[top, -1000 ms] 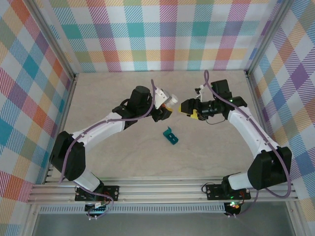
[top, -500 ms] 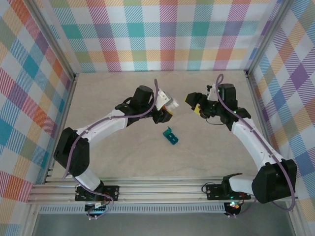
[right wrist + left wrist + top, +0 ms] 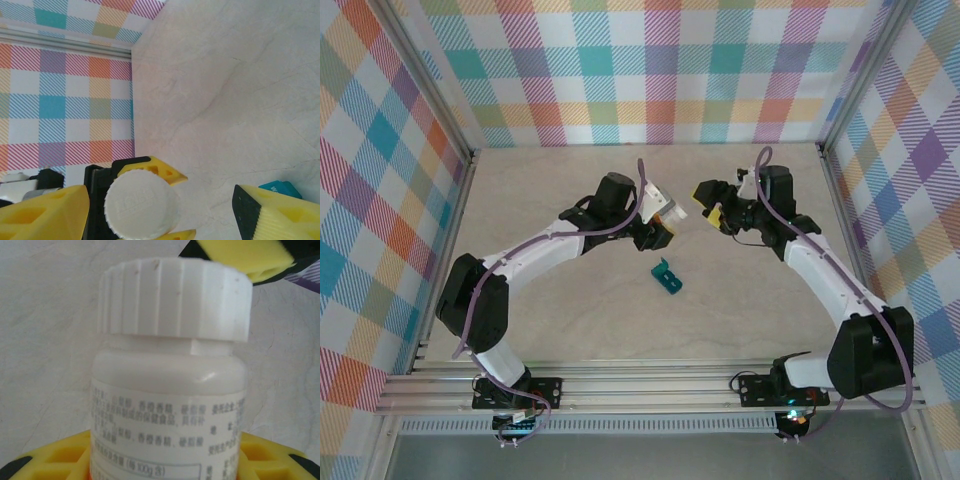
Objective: Sort the pills into containers
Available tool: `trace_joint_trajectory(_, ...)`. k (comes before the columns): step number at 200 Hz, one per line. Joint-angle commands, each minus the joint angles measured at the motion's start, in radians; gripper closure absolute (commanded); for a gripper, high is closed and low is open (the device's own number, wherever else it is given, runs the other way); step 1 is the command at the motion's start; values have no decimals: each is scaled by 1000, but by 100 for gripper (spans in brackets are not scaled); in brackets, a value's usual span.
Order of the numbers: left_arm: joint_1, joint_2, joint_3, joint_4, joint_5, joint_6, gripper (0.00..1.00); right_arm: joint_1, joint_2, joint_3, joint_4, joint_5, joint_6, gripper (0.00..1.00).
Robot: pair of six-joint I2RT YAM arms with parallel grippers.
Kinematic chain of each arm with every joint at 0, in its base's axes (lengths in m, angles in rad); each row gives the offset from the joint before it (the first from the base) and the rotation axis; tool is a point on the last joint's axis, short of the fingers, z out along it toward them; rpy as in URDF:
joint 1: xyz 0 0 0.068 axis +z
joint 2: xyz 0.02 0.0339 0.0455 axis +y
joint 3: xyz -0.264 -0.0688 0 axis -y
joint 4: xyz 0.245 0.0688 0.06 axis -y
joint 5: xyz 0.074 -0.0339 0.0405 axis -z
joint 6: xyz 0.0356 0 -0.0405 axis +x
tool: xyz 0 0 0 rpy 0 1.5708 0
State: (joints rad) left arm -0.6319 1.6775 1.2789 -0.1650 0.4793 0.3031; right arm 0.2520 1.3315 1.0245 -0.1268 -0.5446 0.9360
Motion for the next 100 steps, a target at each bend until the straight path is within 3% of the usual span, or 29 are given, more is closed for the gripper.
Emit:
trace_joint_trajectory(1,8,8,39,-4,37,-13,100,18,21,10,49,-28,17,25)
trace_joint_trajectory(100,8,16,42,-14,39,-10,100,80,58,36,77,-36,20,34)
